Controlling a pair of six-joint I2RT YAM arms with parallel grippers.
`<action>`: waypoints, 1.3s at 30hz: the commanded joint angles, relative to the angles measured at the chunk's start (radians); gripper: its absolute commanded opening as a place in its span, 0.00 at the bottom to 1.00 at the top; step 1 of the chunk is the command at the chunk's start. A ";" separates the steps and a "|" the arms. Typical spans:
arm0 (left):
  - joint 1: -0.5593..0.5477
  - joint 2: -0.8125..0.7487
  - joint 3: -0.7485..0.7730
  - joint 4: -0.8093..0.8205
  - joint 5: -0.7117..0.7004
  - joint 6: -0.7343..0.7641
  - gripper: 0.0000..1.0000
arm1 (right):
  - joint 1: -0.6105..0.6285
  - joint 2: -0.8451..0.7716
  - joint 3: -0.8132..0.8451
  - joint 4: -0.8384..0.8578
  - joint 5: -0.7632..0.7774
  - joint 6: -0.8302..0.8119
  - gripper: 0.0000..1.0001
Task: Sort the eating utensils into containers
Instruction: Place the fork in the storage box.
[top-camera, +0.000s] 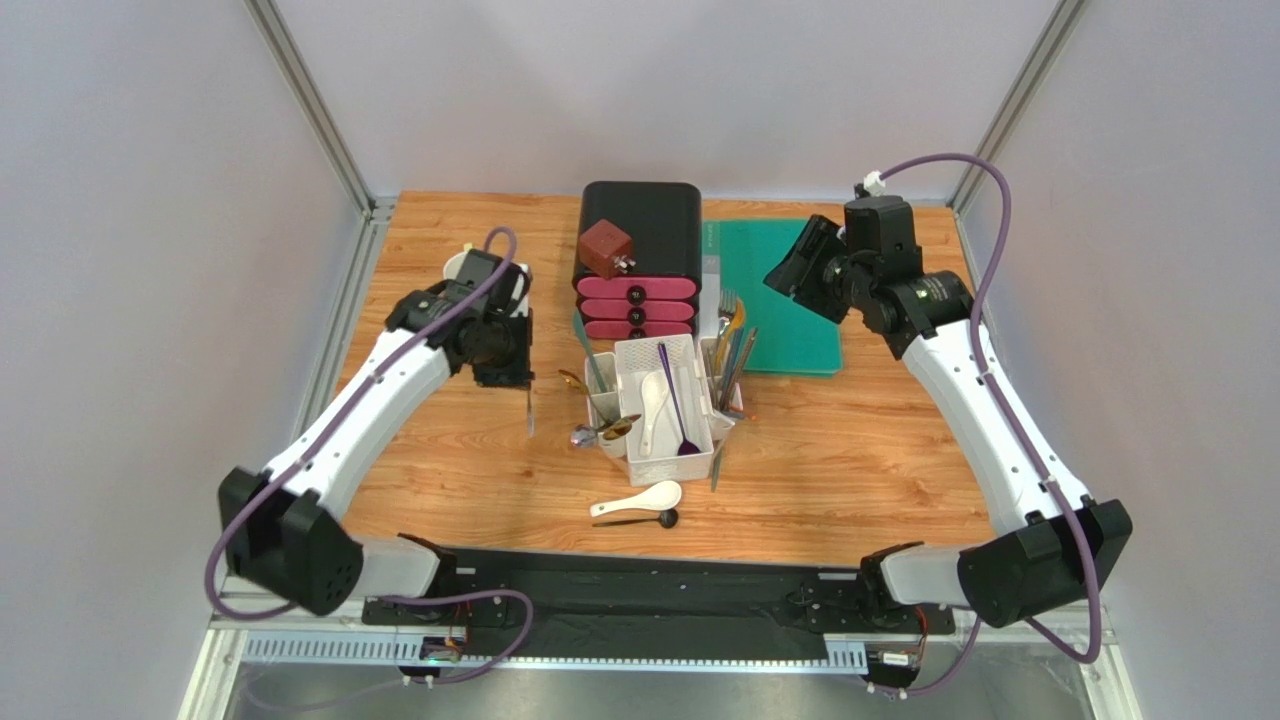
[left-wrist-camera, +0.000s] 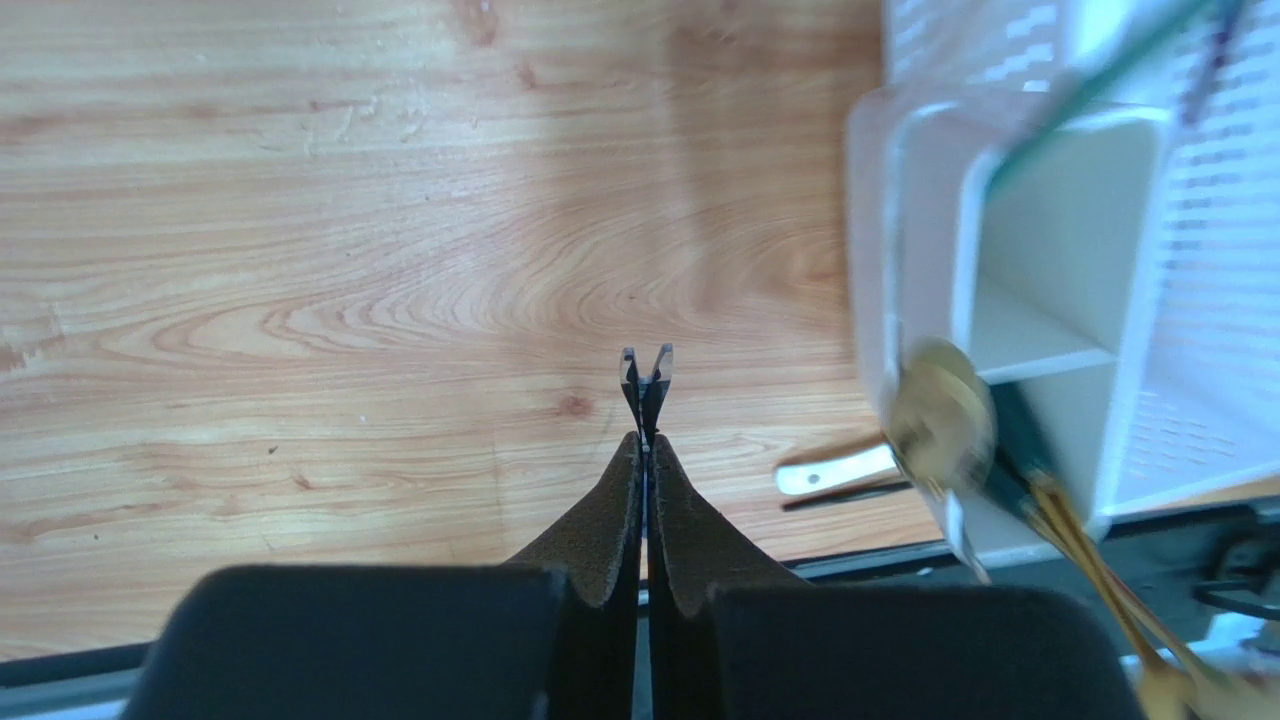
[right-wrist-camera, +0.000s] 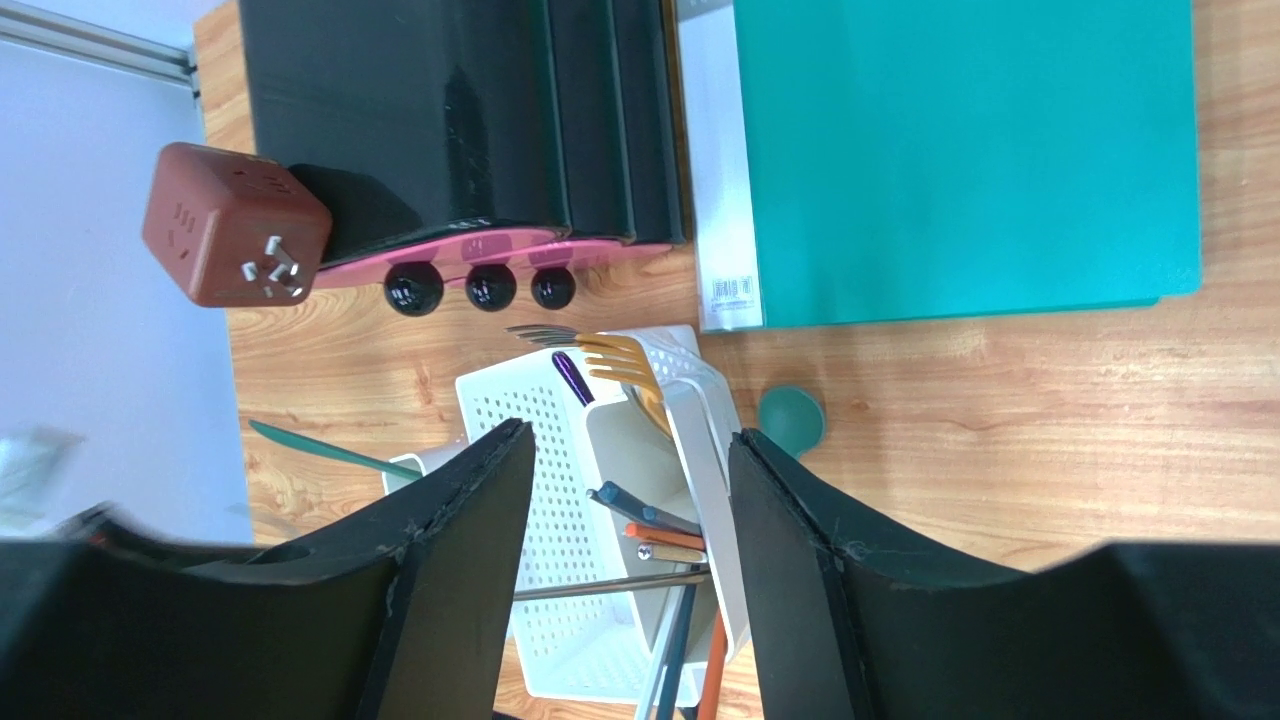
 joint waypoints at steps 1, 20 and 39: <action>-0.002 -0.149 0.043 0.013 -0.008 -0.056 0.00 | -0.004 0.035 -0.004 0.032 -0.022 0.047 0.56; -0.114 0.074 0.414 0.338 0.299 -0.005 0.00 | -0.056 0.098 0.027 -0.137 -0.004 0.115 0.51; -0.278 0.344 0.494 0.533 0.271 0.047 0.00 | -0.096 0.093 -0.011 -0.148 -0.035 0.116 0.50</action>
